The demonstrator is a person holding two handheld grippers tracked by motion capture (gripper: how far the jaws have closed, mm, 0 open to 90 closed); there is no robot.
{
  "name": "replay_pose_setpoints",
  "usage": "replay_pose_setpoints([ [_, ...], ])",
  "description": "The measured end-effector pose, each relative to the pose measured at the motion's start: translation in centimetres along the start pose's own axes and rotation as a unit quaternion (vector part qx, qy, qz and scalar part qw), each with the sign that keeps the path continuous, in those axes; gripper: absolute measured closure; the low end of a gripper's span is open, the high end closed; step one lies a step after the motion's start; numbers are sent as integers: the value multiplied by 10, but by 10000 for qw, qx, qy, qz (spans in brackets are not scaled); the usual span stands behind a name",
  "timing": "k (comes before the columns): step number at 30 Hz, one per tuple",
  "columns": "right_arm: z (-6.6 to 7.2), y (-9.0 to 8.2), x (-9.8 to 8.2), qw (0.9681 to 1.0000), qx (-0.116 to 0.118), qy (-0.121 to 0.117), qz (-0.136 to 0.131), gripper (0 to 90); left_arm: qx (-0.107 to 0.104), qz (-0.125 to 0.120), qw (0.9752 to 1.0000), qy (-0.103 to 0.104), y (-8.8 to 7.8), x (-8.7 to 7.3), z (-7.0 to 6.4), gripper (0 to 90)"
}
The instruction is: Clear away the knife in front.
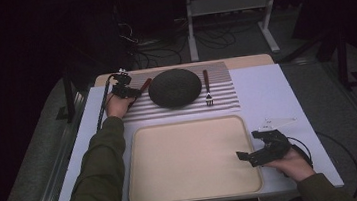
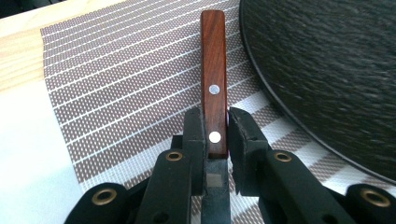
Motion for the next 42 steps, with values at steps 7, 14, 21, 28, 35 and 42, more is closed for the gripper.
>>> replay_pose_setpoints([
  [7, 0, 0, 0, 10000, -12, -12, 2, 0, -82, 31, 10000, -30, -20, -1, -2, 779],
  [14, 1, 0, 1, 10000, -25, -26, 0, 0, -264, -12, 9997, 16, -45, -10, -12, 779],
  [21, 2, 0, 1, 10000, -36, -31, -1, 0, -424, -34, 9991, 4, -68, -22, -28, 780],
  [28, 3, 1, 2, 10000, -42, -36, 14, 0, -629, -111, 9979, 122, -93, -30, -48, 780],
  [35, 4, 1, 2, 10000, -57, -50, 15, 0, -888, -224, 9954, 296, -111, -43, -76, 779],
  [42, 4, 1, 2, 10000, -58, -55, 5, 0, -1078, -123, 9932, 424, -118, -62, -102, 779],
])
Point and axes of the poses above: each handheld gripper's, and its own axes: y roughly forward along the jaws, x roughly out of its top, z roughly to its left, the point moved 1 cm from there along y, roughly forward along the jaws, and after that the axes turned 4 degrees about y, right-handed, at the moved point
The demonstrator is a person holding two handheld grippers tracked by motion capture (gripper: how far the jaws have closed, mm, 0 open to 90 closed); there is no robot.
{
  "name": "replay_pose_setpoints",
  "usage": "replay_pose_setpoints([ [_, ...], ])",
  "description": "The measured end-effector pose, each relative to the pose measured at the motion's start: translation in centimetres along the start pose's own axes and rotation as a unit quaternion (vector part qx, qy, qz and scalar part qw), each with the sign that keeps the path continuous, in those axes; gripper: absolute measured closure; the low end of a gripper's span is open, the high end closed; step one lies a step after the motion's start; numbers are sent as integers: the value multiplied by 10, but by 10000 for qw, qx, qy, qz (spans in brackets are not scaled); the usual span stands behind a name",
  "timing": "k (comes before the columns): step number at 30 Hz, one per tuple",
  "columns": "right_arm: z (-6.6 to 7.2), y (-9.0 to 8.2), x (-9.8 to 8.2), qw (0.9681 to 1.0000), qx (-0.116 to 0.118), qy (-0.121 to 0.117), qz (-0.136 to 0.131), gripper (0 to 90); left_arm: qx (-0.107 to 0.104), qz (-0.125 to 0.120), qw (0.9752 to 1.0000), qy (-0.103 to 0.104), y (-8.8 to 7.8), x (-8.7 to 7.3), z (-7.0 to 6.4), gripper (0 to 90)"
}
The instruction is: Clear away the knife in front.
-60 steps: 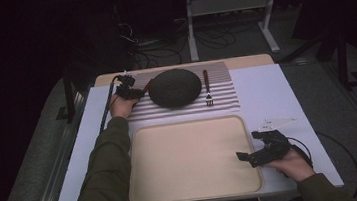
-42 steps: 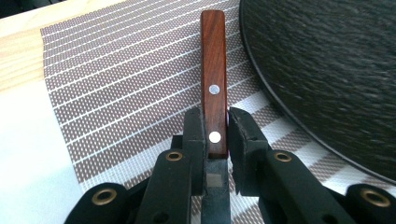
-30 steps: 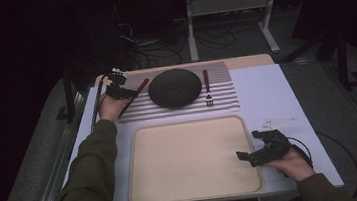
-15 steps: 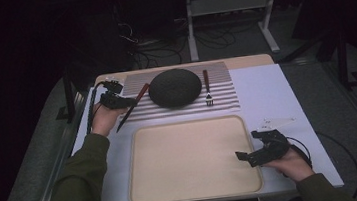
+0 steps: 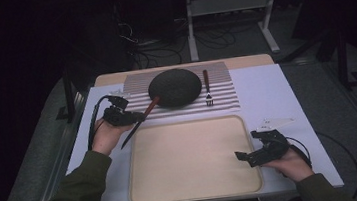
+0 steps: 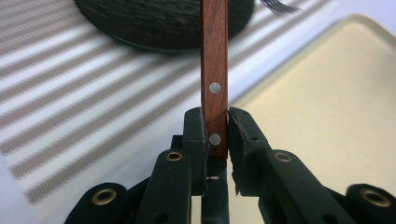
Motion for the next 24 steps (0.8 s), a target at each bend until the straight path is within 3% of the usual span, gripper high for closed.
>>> replay_pose_setpoints([
  [11, 0, 0, 0, 10000, 4, -3, 3, 0, -270, 88, 9995, 100, 6, -26, -39, 779],
  [24, 0, 0, 0, 10000, -2, -6, 9, 0, -328, 16, 9994, -80, 20, -58, -53, 778],
])
Point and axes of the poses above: each handheld gripper's, and its own axes: y roughly forward along the jaws, x roughly out of its top, z roughly to its left, the point moved 1 cm from there along y, roughly forward along the jaws, and after that the axes turned 4 degrees about y, right-handed, at the moved point
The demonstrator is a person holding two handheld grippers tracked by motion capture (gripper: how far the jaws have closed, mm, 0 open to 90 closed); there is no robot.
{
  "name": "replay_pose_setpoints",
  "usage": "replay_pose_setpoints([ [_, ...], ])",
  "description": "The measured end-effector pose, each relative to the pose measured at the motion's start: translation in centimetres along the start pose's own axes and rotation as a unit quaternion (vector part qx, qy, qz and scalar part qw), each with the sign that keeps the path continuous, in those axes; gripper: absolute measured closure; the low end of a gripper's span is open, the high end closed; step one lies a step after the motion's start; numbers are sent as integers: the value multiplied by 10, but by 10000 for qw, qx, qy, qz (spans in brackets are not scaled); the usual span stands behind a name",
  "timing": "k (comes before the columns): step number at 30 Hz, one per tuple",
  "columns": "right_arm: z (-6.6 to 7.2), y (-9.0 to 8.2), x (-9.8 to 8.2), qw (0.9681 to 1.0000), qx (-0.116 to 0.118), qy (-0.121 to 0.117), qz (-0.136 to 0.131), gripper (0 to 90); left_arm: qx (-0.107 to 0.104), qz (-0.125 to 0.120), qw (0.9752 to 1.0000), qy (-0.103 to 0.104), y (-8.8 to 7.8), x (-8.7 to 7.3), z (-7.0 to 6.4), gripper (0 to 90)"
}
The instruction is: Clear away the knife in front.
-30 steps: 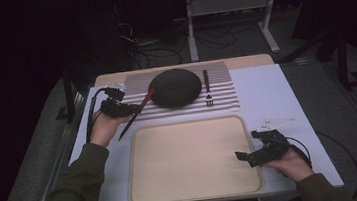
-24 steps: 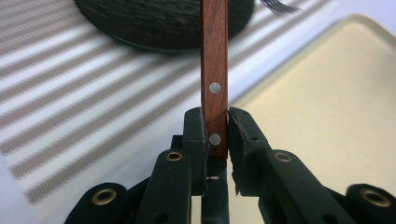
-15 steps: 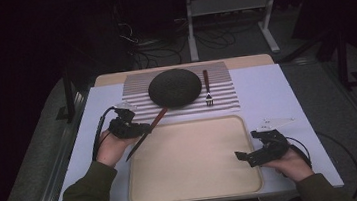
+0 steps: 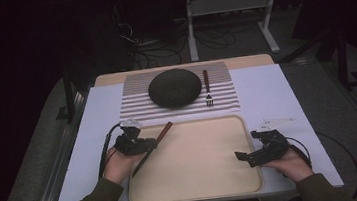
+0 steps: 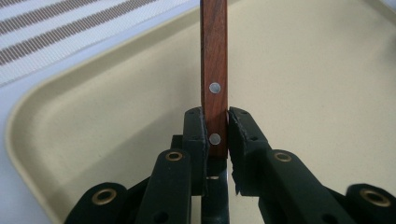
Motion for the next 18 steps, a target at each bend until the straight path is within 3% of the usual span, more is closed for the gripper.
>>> replay_pose_setpoints([
  [10, 0, 0, 0, 10000, 1, -33, 14, 0, 115, 119, 9998, 107, 9, -7, -4, 777],
  [18, 1, 0, 0, 10000, 4, -40, 8, 0, 98, 153, 9998, 43, 13, -11, -1, 775],
])
Point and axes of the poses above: each handheld gripper's, and its own axes: y roughly forward along the jaws, x roughly out of its top, z roughly to its left, the point moved 1 cm from there along y, roughly forward along the jaws, and after that the axes turned 4 degrees about y, right-handed, at the moved point
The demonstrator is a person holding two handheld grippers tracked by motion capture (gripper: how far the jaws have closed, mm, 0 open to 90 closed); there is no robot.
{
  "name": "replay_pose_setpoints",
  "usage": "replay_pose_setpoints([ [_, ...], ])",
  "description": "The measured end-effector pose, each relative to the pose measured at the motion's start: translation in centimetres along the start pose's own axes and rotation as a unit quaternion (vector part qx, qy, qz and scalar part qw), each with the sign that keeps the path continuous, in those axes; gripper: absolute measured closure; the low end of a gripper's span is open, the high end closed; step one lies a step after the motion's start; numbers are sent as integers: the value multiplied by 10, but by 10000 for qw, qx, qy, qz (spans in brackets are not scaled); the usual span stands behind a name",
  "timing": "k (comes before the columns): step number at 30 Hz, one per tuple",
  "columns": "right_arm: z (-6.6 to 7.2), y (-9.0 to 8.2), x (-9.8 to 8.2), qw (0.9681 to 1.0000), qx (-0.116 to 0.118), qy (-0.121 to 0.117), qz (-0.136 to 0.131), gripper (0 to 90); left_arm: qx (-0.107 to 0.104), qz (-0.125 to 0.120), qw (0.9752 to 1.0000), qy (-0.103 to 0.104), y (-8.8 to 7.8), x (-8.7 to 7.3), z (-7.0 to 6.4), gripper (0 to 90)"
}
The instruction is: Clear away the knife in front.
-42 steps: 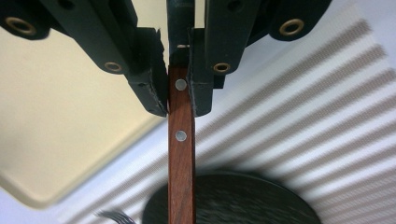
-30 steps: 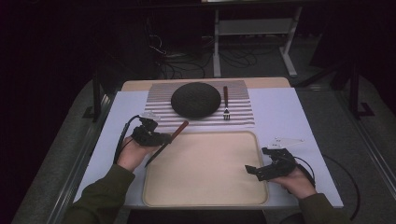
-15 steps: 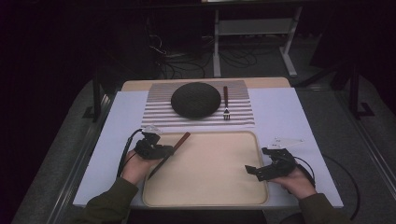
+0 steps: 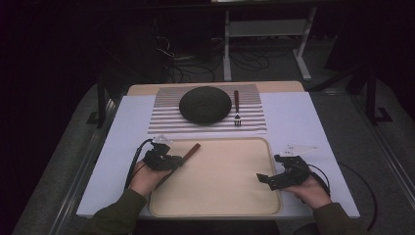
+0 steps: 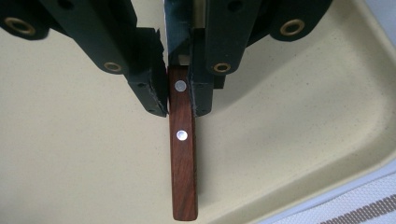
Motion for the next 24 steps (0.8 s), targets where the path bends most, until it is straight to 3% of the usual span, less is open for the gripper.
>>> replay_pose_setpoints([
  [6, 0, 1, 0, 10000, 7, 3, 0, 0, -12, -57, 10000, -33, 0, -2, 3, 764],
  [13, 1, 0, 0, 10000, 2, -6, 3, 0, -86, -180, 9998, -46, -4, -1, 5, 677],
  [17, 2, 0, 0, 10000, -4, -30, 1, 0, -202, -370, 9989, 183, -10, 5, 2, 656],
  [24, 2, 2, 0, 10000, -12, -48, 41, 0, -270, -481, 9960, 707, -13, 22, -2, 778],
])
Point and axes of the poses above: each handheld gripper's, and its own axes: y roughly forward along the jaws, x roughly out of its top, z roughly to its left, the point moved 1 cm from there along y, roughly forward along the jaws, and after that the axes turned 4 degrees about y, right-handed, at the moved point
